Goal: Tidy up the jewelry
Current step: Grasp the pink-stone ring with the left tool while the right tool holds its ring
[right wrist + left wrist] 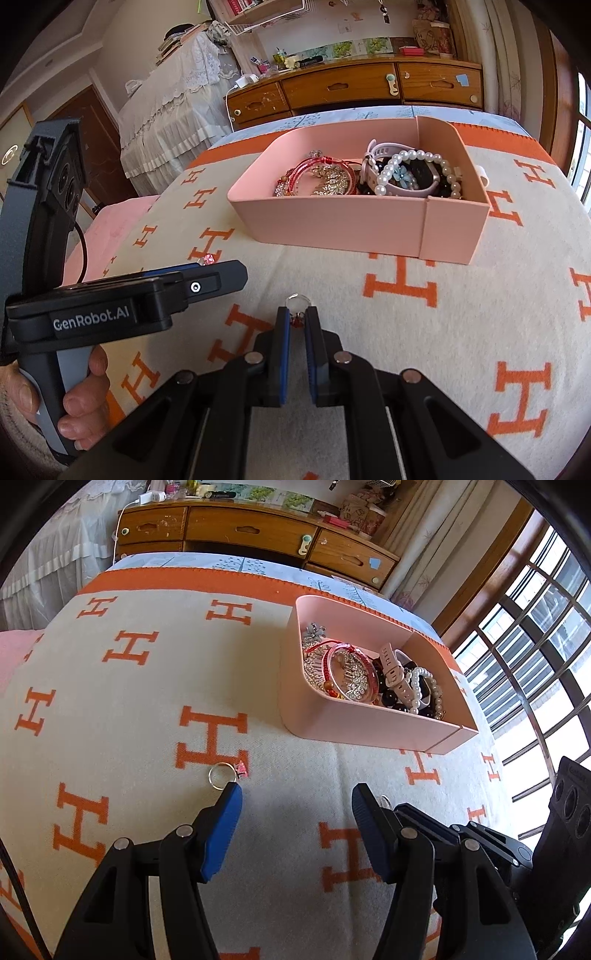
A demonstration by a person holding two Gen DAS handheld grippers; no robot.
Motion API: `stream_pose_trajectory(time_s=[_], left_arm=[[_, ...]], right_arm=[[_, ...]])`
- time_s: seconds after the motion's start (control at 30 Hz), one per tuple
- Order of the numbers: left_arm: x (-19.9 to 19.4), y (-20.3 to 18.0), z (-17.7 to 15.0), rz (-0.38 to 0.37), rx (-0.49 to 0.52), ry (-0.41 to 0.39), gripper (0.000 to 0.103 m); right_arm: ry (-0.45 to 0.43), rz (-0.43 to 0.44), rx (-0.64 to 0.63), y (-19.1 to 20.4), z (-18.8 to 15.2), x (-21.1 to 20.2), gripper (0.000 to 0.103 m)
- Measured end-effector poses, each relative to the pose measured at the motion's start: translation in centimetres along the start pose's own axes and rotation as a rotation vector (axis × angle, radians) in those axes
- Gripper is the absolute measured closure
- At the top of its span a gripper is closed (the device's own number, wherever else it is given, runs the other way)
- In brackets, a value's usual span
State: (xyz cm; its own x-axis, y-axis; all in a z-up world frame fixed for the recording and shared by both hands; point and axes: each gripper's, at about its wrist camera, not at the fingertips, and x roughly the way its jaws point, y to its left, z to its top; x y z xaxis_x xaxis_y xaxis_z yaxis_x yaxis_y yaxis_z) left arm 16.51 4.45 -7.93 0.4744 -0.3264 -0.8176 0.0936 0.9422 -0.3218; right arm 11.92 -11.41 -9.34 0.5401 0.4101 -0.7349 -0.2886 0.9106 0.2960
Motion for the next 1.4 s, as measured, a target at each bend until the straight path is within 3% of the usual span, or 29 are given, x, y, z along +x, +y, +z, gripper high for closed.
stream_pose_trajectory(time_s=[0.23, 0.4, 0.53, 0.8, 1.03, 1.17, 1.4], left_arm=[[-0.5, 0.3, -0.4, 0.09, 0.132, 0.006, 0.043], [-0.2, 0.8, -0.1, 0.095, 0.175, 0.016, 0.043], [0.6, 0.2, 0.1, 0.137, 0.361, 0.028, 0.043], [0.5, 0.8, 1.3, 0.157, 0.633, 0.001, 0.043], [0.4, 0.2, 1.0, 0.05, 0.798, 0.013, 0.067], [0.4, 0.2, 1.0, 0.007, 0.805, 0.034, 0.079], [0.3, 0.7, 1.1, -0.018, 0.78, 0.072, 0.09]], right_arm=[[0.002, 0.018, 0.015, -0.3, -0.1, -0.1, 0.095], [0.001, 0.017, 0.015, -0.3, -0.1, -0.1, 0.095], [0.0, 0.016, 0.016, -0.3, -0.2, -0.1, 0.095], [-0.001, 0.018, 0.022, -0.3, -0.2, -0.2, 0.095], [-0.001, 0.019, 0.025, -0.4, -0.1, -0.3, 0.095], [-0.002, 0.018, 0.029, -0.5, -0.1, -0.3, 0.095], [-0.003, 0.015, 0.031, -0.7, -0.1, -0.4, 0.095]])
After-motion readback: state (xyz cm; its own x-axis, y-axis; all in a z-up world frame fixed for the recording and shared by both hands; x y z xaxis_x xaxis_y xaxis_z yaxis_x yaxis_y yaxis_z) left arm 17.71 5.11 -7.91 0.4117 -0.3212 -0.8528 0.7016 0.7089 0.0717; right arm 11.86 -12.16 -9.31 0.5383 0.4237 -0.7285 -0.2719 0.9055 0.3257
